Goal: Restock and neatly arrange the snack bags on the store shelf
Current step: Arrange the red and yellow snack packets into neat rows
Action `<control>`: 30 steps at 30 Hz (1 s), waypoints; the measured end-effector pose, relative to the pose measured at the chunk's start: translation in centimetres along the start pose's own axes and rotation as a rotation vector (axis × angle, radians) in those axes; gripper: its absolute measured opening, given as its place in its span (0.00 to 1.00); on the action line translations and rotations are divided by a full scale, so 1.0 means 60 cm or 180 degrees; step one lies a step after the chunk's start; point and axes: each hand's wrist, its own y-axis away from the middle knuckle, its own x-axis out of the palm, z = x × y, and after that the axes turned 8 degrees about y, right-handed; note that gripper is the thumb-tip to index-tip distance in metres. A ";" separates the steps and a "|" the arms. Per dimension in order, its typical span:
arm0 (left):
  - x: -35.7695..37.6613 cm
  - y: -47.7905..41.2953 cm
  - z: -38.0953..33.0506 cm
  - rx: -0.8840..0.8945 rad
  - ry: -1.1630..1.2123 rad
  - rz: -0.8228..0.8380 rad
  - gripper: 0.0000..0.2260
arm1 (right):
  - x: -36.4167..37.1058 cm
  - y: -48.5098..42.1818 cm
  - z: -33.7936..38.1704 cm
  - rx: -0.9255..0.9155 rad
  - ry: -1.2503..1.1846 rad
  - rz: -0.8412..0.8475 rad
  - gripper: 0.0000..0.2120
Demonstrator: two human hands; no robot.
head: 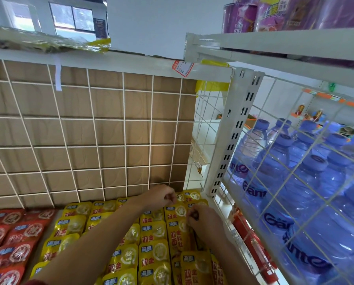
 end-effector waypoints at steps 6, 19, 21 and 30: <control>0.004 0.002 -0.001 -0.0012 -0.0017 -0.0076 0.06 | -0.002 0.004 0.005 0.0103 -0.0020 -0.0012 0.06; 0.006 0.037 -0.030 0.0106 -0.0038 -0.0601 0.05 | -0.034 0.046 -0.011 0.0081 -0.0337 -0.0519 0.02; 0.011 0.056 -0.043 0.0198 -0.0076 -0.0528 0.06 | -0.045 0.065 -0.029 -0.0039 -0.0177 -0.0362 0.03; 0.056 0.129 -0.078 0.0536 -0.0166 -0.0270 0.06 | -0.023 0.114 -0.062 -0.0723 0.0330 0.0258 0.12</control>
